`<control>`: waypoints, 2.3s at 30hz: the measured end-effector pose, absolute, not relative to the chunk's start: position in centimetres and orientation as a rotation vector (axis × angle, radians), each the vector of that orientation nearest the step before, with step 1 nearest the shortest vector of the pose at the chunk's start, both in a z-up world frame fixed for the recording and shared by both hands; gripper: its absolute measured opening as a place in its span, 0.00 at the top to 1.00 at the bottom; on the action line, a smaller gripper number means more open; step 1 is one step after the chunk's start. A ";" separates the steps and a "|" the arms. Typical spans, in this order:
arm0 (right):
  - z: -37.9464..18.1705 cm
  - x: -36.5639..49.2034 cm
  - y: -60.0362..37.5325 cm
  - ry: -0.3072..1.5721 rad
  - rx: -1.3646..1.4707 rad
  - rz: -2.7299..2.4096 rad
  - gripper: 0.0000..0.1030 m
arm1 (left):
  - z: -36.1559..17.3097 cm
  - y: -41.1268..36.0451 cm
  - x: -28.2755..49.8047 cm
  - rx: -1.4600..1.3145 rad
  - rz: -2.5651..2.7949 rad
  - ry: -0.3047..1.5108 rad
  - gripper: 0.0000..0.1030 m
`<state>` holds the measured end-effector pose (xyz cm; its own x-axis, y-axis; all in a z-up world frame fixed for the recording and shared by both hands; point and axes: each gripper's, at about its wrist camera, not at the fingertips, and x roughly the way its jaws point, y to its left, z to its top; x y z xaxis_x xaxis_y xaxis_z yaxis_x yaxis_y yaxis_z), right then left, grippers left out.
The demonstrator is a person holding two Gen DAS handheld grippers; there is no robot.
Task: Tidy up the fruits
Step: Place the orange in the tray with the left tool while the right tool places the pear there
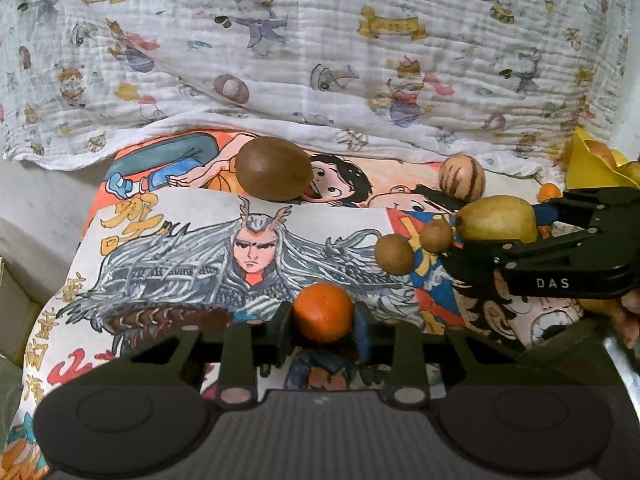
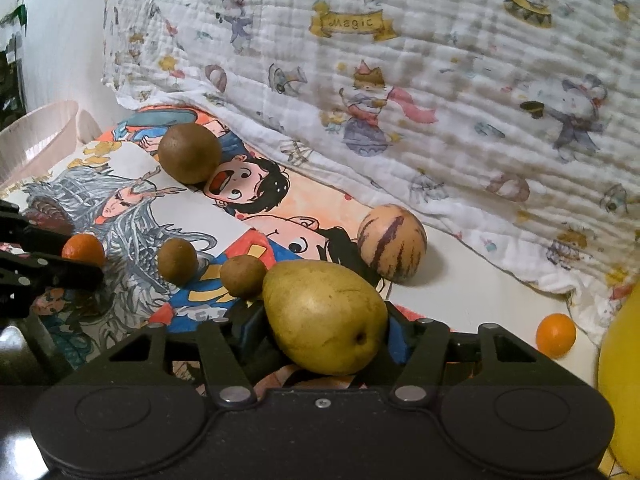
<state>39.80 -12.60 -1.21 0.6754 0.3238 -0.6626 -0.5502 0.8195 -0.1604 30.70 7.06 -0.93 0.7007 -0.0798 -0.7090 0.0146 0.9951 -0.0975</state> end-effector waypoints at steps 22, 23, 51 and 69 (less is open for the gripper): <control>3.2 31.6 -15.2 0.630 -0.201 0.632 0.42 | 2.4 5.8 24.4 -0.133 -0.158 0.748 0.66; 3.3 31.1 -15.4 0.632 -0.194 0.640 0.43 | 2.5 5.8 24.0 -0.137 -0.162 0.749 0.66; 1.3 23.9 -15.2 0.821 -0.228 0.837 0.43 | 1.6 6.0 17.8 -0.141 -0.233 0.857 0.66; 0.4 24.3 -14.8 0.877 -0.236 0.849 0.44 | 0.8 6.3 18.1 -0.148 -0.229 0.926 0.66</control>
<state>24.28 -14.84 0.42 0.3466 0.5555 -0.7559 -0.7374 0.6594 0.1465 18.08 6.33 0.80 0.5797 -0.2582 -0.7729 0.1315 0.9657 -0.2240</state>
